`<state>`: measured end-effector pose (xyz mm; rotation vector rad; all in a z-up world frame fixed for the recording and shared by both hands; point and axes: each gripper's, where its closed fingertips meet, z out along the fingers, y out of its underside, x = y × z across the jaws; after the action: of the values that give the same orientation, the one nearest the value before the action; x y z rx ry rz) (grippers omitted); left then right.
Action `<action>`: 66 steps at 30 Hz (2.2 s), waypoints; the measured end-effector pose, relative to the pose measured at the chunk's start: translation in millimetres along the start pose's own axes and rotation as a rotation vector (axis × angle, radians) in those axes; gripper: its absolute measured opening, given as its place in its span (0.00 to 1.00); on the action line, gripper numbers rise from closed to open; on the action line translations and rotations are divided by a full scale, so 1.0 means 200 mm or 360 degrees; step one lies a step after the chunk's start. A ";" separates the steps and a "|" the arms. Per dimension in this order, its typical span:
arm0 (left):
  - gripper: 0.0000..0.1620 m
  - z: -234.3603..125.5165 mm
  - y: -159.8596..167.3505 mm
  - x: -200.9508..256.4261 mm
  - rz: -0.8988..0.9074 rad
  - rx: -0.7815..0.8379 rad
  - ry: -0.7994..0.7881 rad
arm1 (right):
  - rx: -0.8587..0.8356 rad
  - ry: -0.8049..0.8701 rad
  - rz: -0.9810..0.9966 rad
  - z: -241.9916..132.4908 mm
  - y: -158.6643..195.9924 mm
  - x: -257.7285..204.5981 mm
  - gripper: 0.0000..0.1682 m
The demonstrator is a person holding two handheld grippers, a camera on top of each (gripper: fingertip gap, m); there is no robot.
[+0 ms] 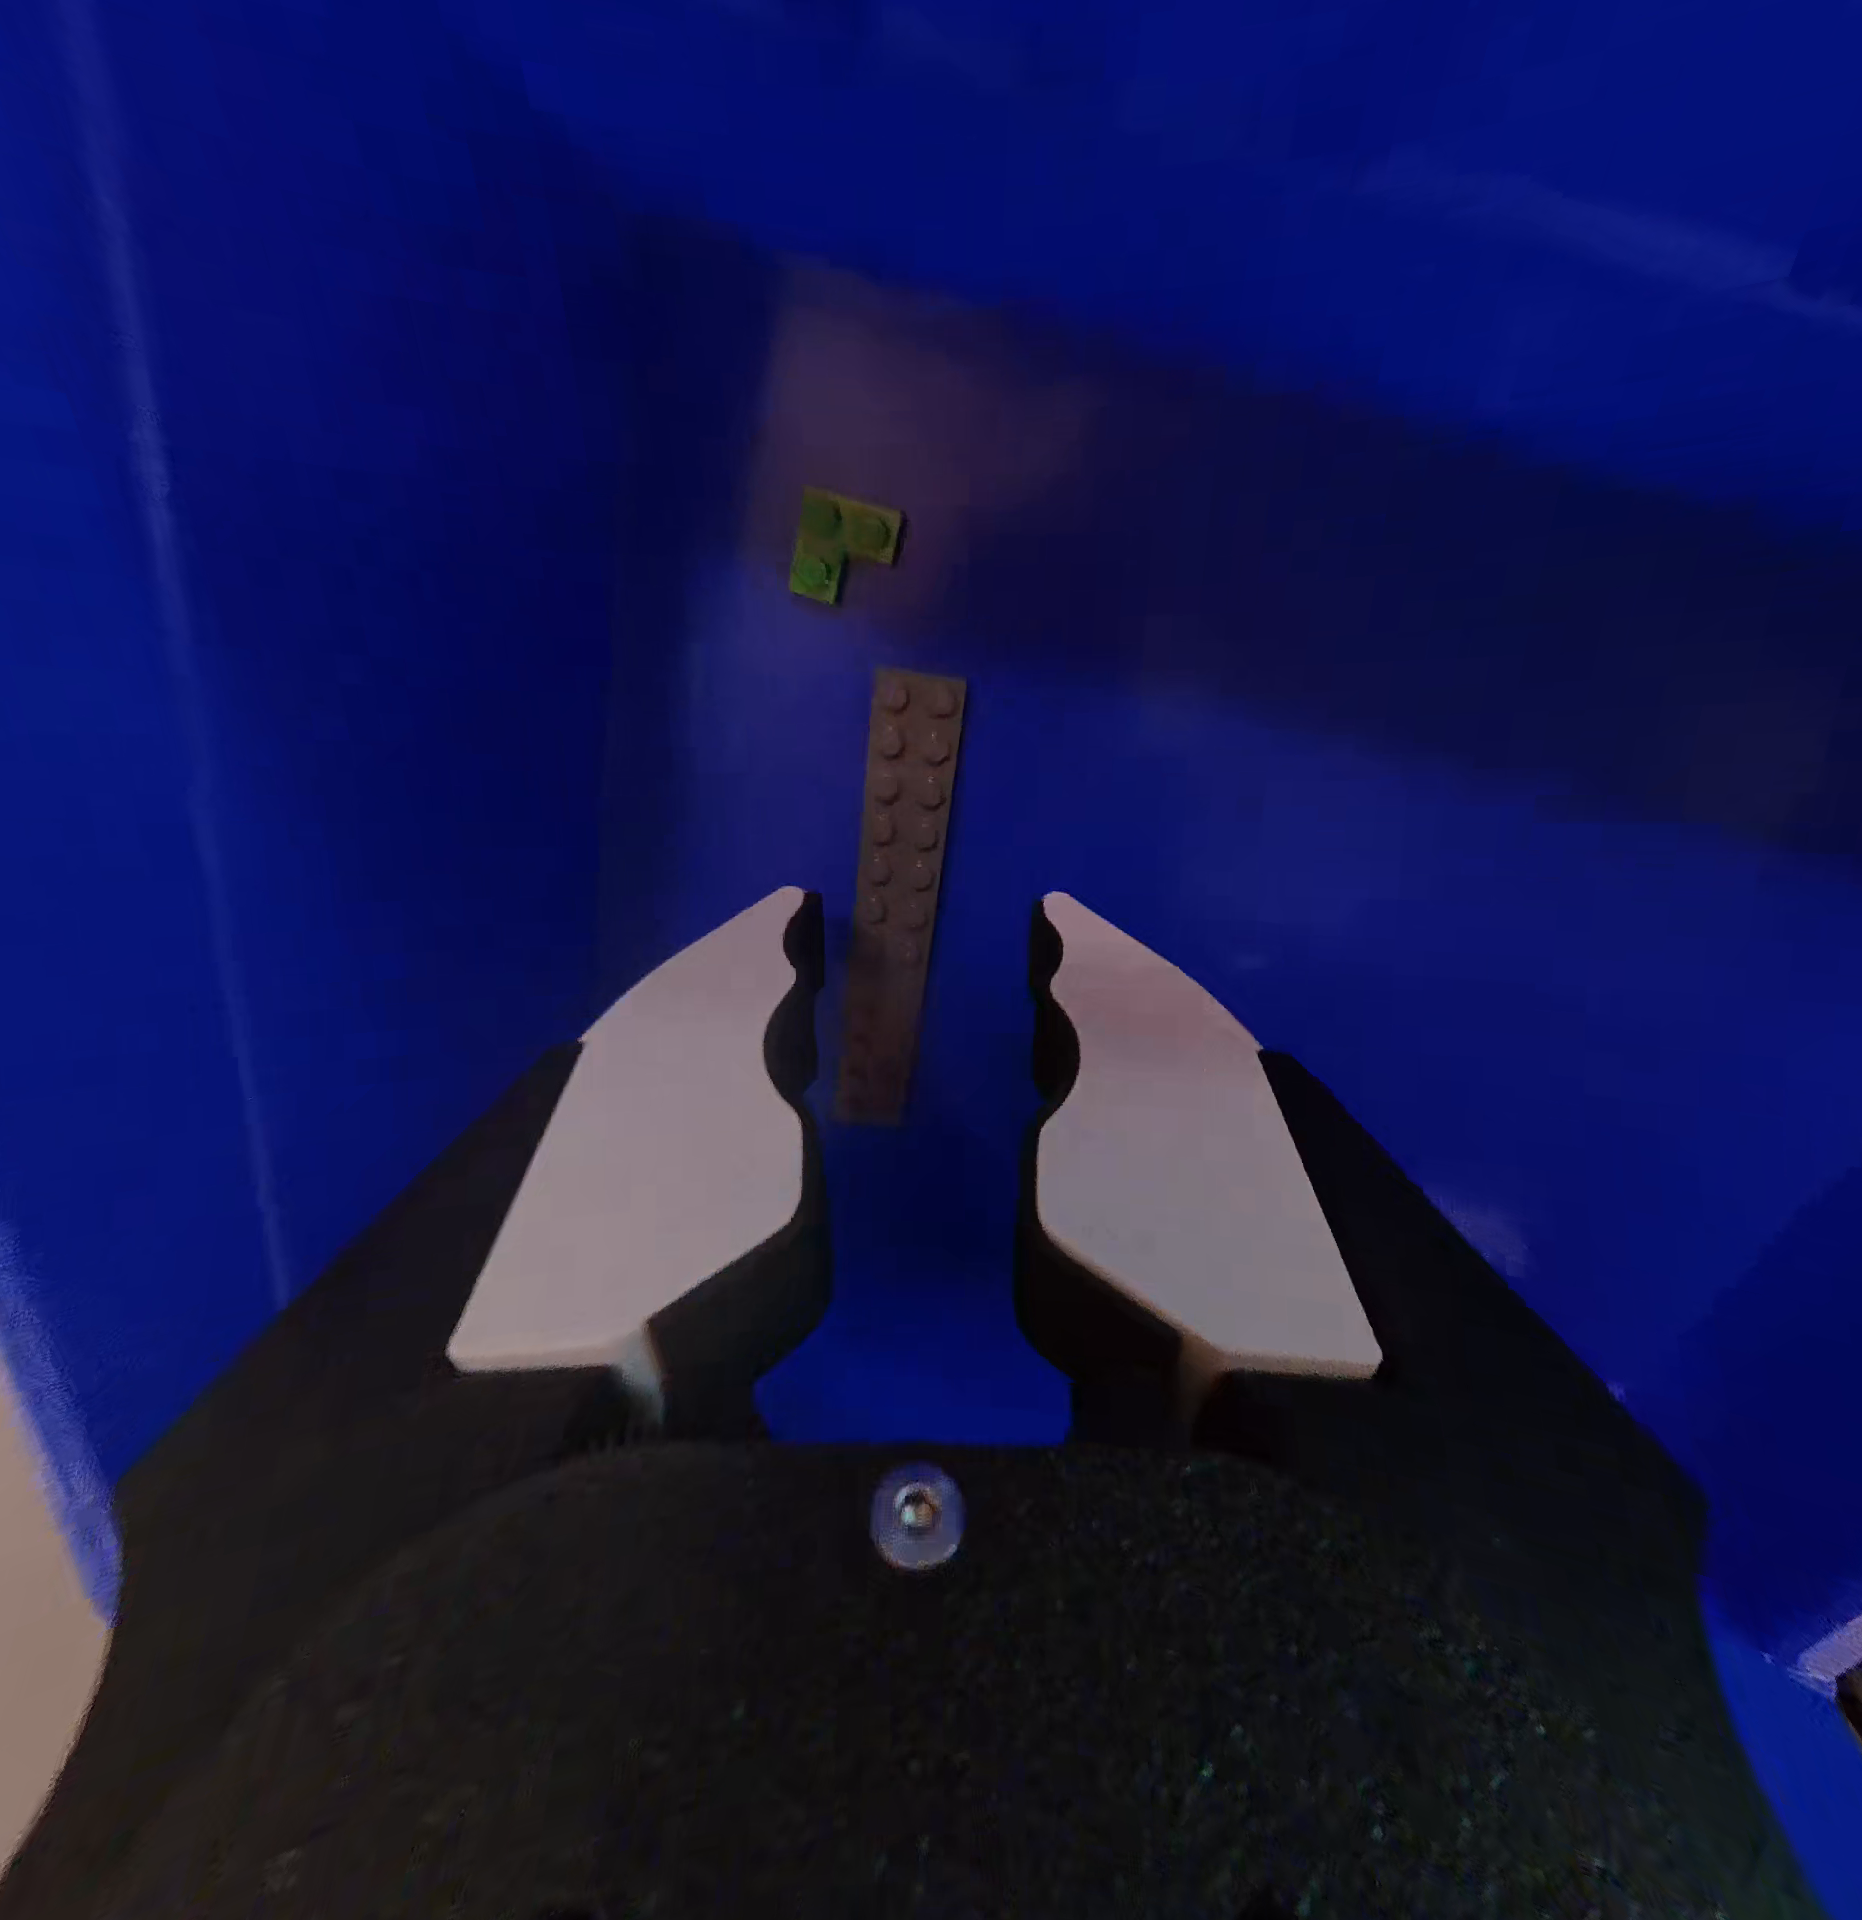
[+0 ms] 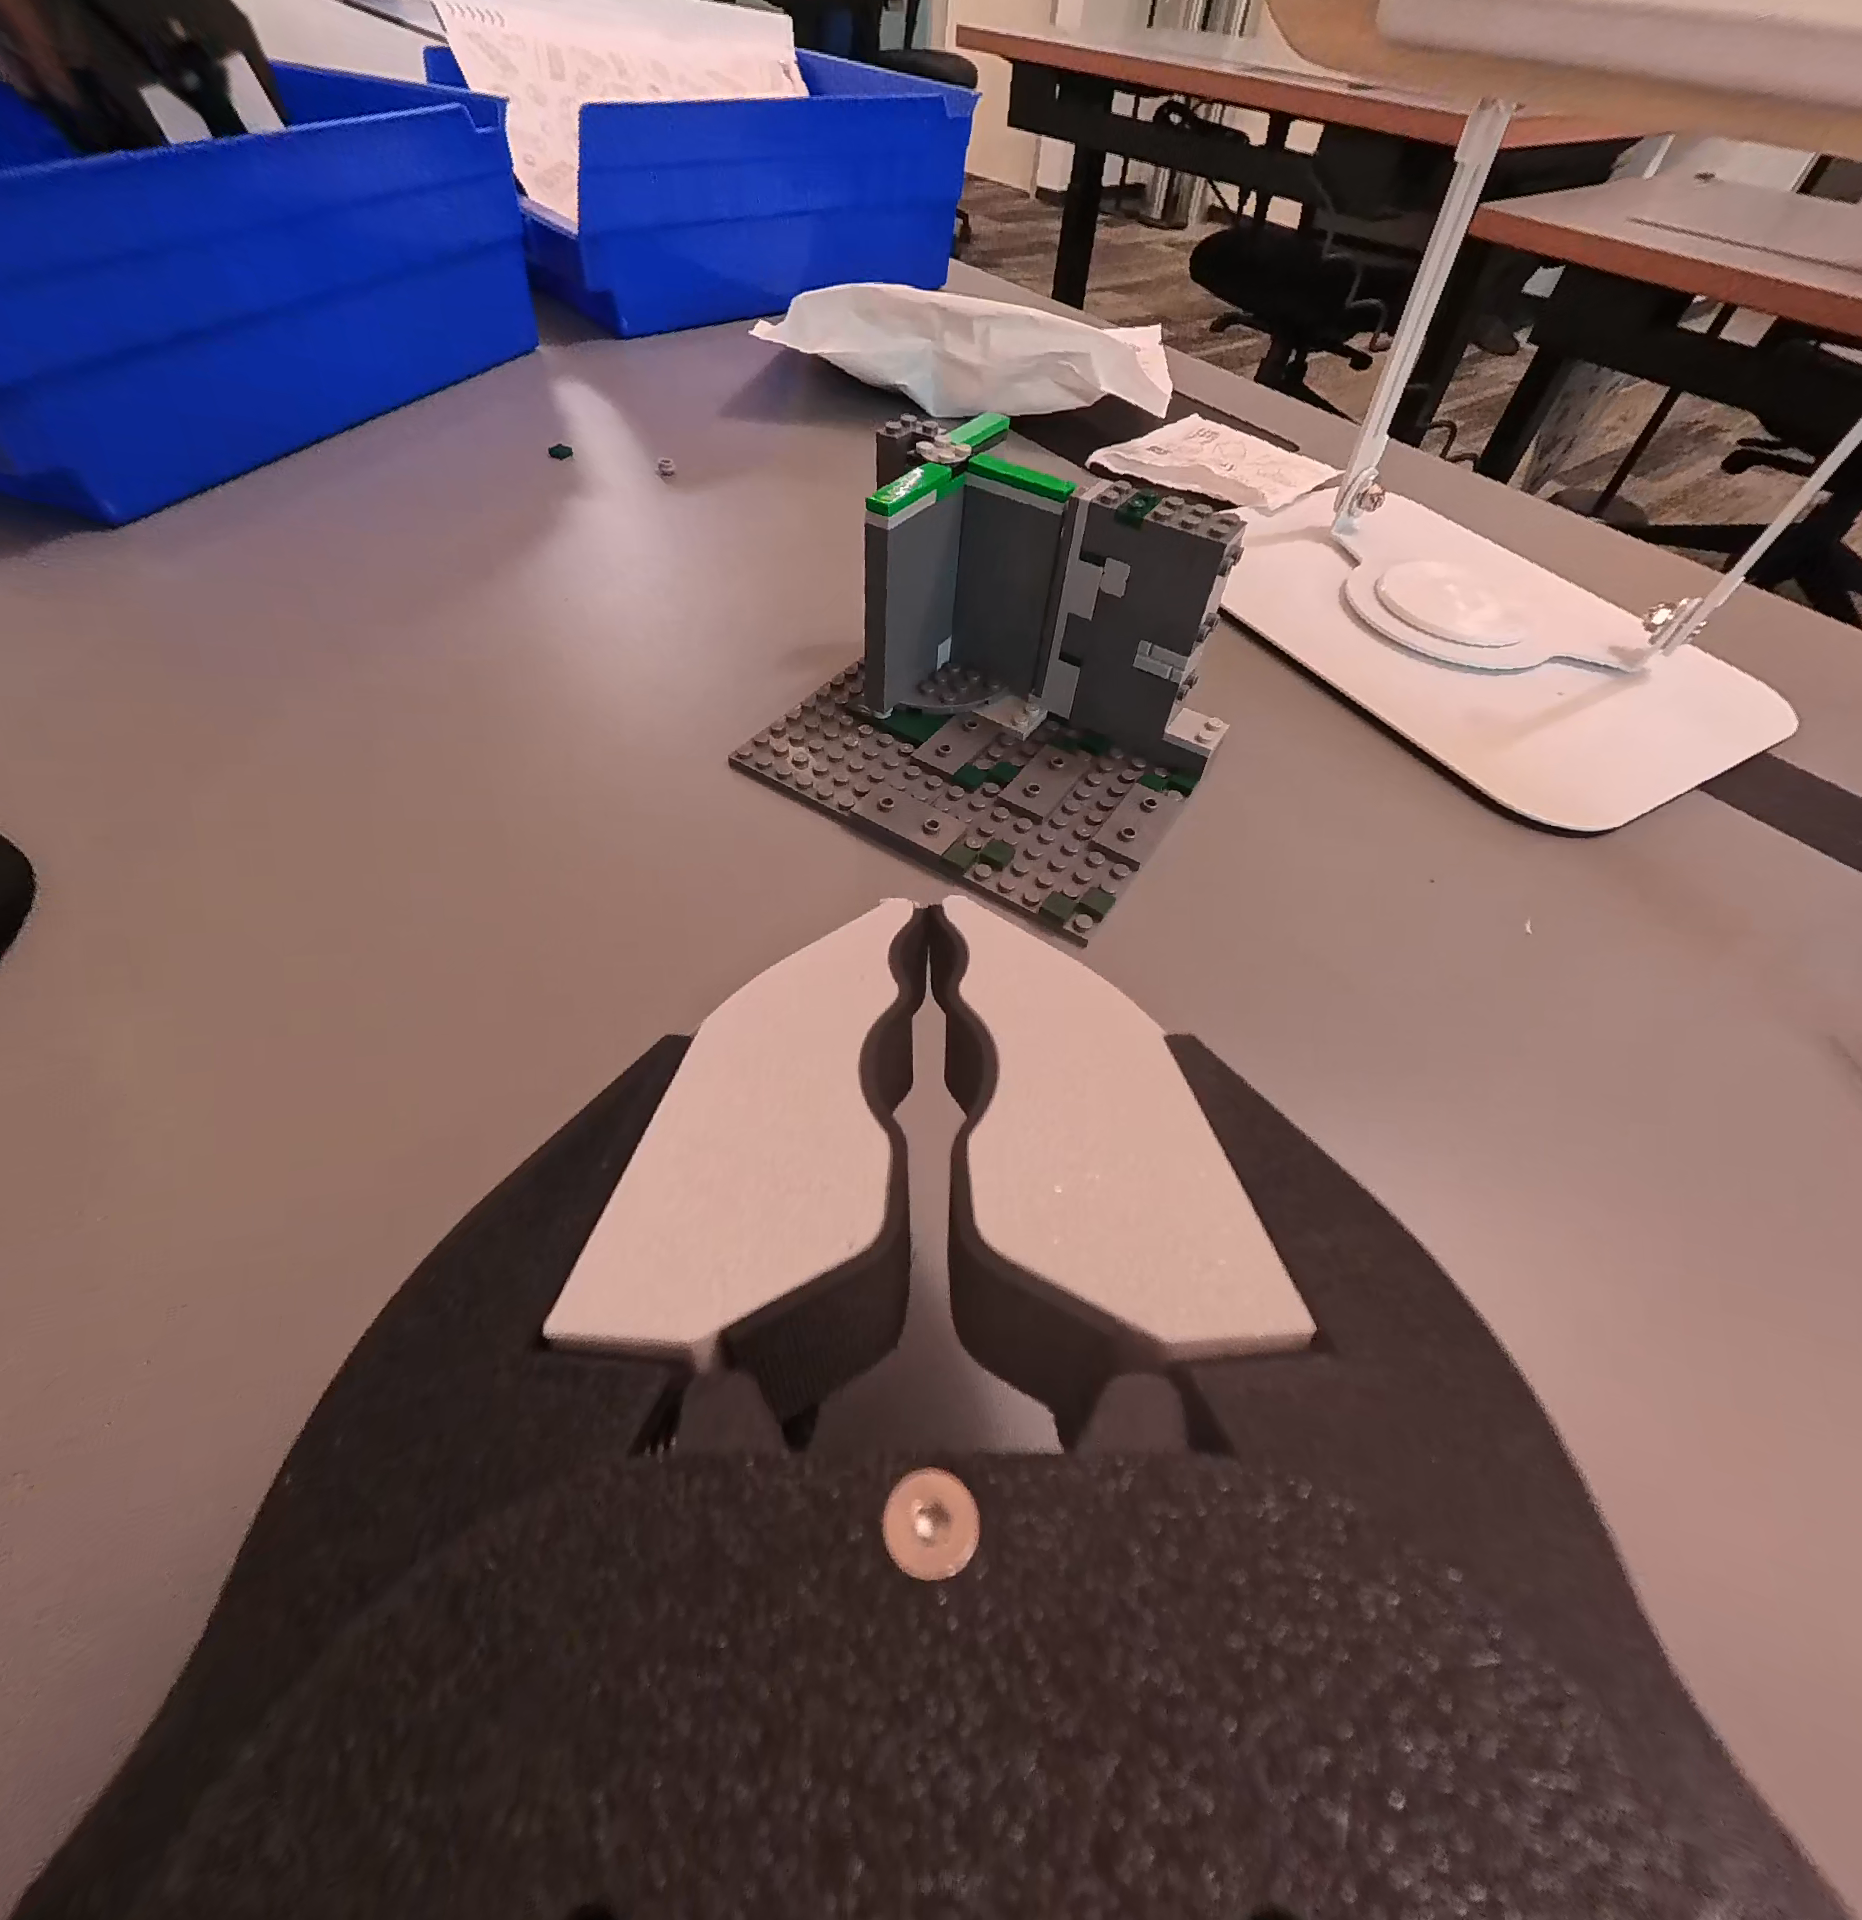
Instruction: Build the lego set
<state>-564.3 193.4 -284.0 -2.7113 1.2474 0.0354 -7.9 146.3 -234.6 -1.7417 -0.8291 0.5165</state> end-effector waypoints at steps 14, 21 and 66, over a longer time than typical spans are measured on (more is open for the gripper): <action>0.11 0.06 0.04 -0.01 -0.0027 -0.0177 0.0139 | -0.0018 -0.0020 0.0002 0.01 0.02 0.00 0.00; 0.11 0.02 0.02 0.03 0.0020 -0.0136 0.0043 | -0.0002 -0.0031 -0.0035 -0.02 0.00 -0.01 0.00; 0.13 0.00 -1.82 1.94 0.0902 0.0724 0.0350 | 0.0145 0.0091 -0.0004 -0.16 -0.14 0.12 0.00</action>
<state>-35.7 134.4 -269.0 -1.9570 1.7877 -0.4327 23.0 149.1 -196.7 -1.6641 -0.7562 0.4931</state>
